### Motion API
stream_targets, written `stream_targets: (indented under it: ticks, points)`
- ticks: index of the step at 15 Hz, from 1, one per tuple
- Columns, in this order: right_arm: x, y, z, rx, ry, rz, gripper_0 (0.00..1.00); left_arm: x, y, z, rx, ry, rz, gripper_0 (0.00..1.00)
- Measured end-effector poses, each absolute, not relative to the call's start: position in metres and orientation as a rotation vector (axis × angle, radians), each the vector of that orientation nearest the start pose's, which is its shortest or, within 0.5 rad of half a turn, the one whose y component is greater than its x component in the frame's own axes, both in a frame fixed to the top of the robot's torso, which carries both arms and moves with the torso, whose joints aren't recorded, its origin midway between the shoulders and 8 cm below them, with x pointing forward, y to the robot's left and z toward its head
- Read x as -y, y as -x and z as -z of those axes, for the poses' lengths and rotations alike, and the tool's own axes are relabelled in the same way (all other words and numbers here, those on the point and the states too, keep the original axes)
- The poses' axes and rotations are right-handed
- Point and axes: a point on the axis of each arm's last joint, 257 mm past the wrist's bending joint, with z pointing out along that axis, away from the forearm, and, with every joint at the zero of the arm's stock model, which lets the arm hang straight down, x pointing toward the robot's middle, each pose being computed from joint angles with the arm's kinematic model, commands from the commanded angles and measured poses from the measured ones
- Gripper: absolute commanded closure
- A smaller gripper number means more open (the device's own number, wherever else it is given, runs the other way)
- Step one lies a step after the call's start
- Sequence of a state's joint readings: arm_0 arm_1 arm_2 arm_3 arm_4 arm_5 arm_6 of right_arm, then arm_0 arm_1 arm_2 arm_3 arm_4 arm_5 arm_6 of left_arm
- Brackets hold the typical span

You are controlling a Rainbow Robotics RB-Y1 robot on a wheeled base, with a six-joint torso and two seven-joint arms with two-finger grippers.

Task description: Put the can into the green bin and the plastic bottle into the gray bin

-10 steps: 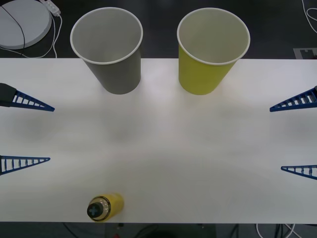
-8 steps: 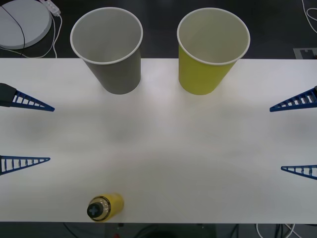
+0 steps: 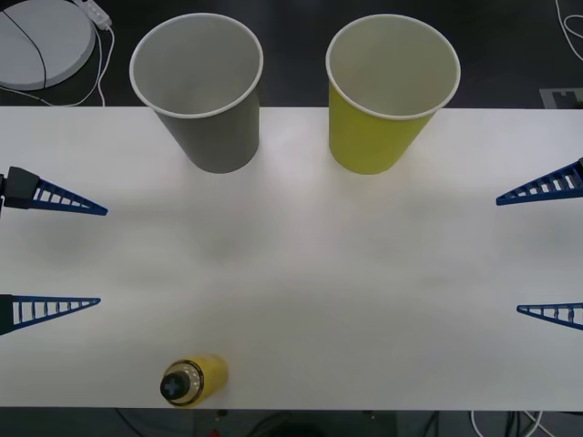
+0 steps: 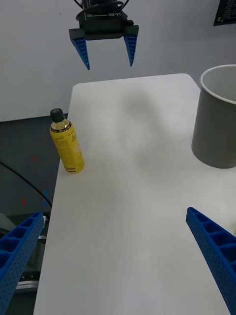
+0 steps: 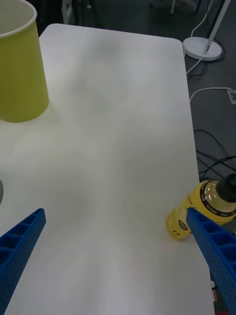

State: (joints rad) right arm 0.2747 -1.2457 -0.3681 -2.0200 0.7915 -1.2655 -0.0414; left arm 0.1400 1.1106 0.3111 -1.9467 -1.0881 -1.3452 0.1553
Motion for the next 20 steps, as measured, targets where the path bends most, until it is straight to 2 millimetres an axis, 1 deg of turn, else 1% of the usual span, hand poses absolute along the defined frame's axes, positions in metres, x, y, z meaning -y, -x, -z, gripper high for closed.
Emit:
stream_targets:
  ticks: [4, 8, 11, 16, 20]
  points:
    - [0.231, -0.288, 0.062, -1.359, 1.560, -0.613, 0.00, -0.258, -0.321, 0.110, -1.498, -1.593, 0.491, 0.00]
    - [0.231, -0.288, 0.062, -1.359, 1.560, -0.613, 0.00, -0.270, -0.313, 0.115, -1.450, -1.606, 0.496, 0.00]
    - [0.231, -0.288, 0.062, -1.359, 1.560, -0.613, 0.00, -0.278, -0.304, 0.125, -1.426, -1.614, 0.508, 0.00]
    - [0.231, -0.288, 0.062, -1.359, 1.560, -0.613, 0.00, -0.300, -0.285, 0.146, -1.384, -1.664, 0.515, 0.00]
    - [0.231, -0.288, 0.062, -1.359, 1.560, -0.613, 0.00, -0.309, -0.268, 0.165, -1.391, -1.675, 0.525, 0.00]
